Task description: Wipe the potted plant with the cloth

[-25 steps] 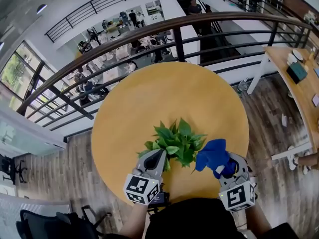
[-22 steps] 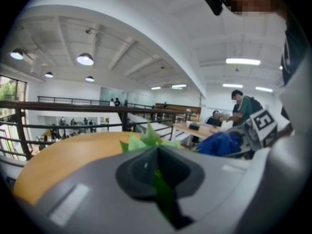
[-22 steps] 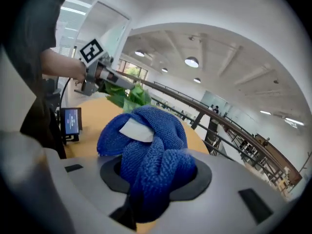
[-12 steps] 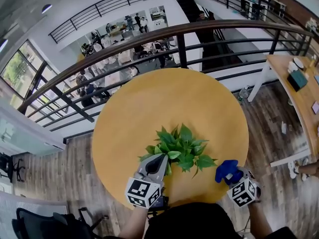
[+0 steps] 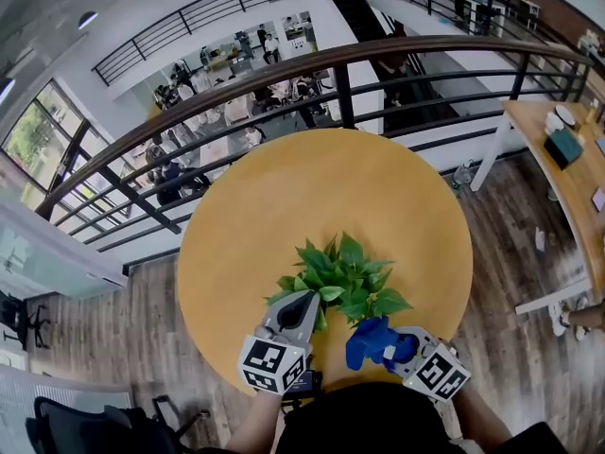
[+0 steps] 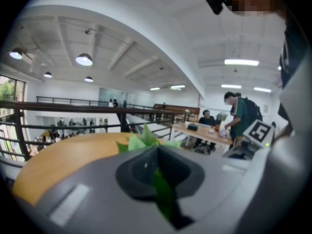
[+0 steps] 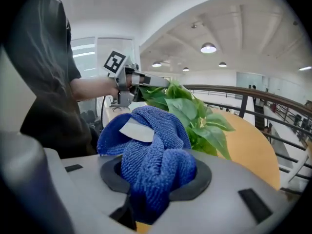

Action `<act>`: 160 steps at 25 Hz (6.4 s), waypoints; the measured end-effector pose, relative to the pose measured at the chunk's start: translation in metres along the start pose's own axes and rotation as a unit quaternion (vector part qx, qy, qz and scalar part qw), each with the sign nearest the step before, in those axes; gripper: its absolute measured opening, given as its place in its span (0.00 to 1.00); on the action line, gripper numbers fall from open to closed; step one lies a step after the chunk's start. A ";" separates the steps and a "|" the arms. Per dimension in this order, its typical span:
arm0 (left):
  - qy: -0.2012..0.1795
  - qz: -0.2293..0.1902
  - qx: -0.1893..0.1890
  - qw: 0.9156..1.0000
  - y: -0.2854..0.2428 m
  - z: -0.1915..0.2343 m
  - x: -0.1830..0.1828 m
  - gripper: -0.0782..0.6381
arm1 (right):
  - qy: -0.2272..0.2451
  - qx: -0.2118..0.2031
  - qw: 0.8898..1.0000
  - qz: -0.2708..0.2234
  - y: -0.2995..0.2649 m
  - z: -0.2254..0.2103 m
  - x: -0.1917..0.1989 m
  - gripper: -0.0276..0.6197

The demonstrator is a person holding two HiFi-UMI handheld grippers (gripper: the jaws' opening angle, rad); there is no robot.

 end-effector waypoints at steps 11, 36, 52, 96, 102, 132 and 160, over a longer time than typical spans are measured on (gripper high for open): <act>-0.002 -0.002 0.001 1.000 -0.001 0.000 0.000 0.11 | -0.112 0.138 0.982 0.055 0.033 -0.056 0.056 0.28; 0.007 -0.002 0.000 1.000 0.000 0.004 -0.001 0.11 | -0.113 0.298 0.933 0.170 0.084 -0.105 0.084 0.28; 0.014 -0.001 -0.004 1.000 0.000 0.008 0.002 0.11 | 0.089 0.272 0.944 0.165 0.013 -0.142 -0.005 0.28; 0.018 0.003 -0.007 1.000 -0.003 0.014 0.003 0.11 | 0.081 0.344 0.917 0.187 0.062 -0.206 -0.015 0.28; 0.018 0.005 -0.006 1.000 -0.005 0.012 0.004 0.11 | 0.151 0.278 0.949 0.007 0.043 -0.146 -0.119 0.28; 0.021 0.006 -0.009 1.000 -0.004 0.012 0.005 0.11 | 0.250 0.151 0.950 0.108 -0.063 -0.154 -0.128 0.28; 0.020 0.004 -0.004 1.000 -0.005 0.012 0.003 0.11 | 0.161 0.250 0.954 -0.032 0.068 -0.125 -0.141 0.28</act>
Point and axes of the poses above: the fingertips, and each gripper's own axes: y backward along the fingers, z to its left, x out of its underside, the point moved 5 cm from there along y, backward along the fingers, and after that the axes turned 8 degrees about -x, right-handed, at the moved point
